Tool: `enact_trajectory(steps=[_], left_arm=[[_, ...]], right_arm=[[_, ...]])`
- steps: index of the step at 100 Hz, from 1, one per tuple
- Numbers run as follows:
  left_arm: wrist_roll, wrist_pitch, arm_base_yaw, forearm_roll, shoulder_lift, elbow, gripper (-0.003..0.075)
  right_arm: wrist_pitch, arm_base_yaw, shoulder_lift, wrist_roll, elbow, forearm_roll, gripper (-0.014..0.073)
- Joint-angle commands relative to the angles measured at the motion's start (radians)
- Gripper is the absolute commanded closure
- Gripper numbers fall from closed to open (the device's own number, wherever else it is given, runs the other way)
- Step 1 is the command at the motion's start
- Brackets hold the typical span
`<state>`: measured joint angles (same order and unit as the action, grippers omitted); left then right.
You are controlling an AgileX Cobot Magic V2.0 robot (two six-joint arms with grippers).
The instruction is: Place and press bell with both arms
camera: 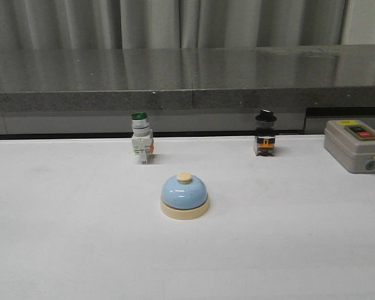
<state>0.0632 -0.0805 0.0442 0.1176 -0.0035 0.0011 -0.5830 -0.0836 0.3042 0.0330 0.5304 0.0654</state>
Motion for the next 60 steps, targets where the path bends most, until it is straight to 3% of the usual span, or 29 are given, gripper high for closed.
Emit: enact_trajectory(steps=[1,36,60], left_arm=[[0.008,0.087,0.003,-0.002,-0.030,0.041,0.0739],[0.008,0.087,0.003,-0.002,-0.030,0.041,0.0739],[0.008,0.087,0.003,-0.002,-0.030,0.041,0.0740]], right_arm=[[0.068,0.005,0.010,0.004,0.023,-0.004,0.0652],[0.098,0.005,0.009,0.004,0.009,-0.018,0.0652],[0.244,0.005,-0.107,0.004,-0.159,-0.047,0.0652]])
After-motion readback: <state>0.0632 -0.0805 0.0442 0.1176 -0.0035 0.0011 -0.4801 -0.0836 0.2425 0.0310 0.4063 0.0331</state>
